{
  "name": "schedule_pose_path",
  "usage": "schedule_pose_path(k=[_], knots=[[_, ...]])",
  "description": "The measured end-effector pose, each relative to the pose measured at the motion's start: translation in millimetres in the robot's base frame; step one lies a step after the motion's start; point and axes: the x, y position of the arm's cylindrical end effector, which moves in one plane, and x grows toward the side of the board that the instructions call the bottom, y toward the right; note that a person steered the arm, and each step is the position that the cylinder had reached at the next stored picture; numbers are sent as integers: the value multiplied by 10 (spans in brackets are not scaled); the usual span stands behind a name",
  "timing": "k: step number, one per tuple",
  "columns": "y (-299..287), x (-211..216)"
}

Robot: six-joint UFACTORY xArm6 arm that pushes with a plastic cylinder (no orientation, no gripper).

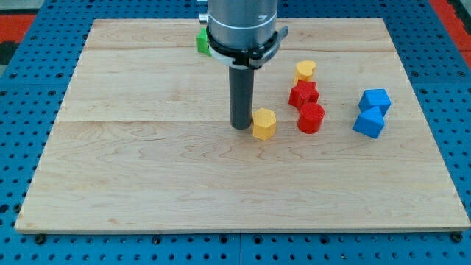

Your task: Push the yellow hexagon towards the bottom right

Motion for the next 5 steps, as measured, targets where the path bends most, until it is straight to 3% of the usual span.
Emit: schedule_pose_path(k=[1, 3, 4, 5], knots=[[45, -290], [606, 789], [902, 1037], [651, 675]])
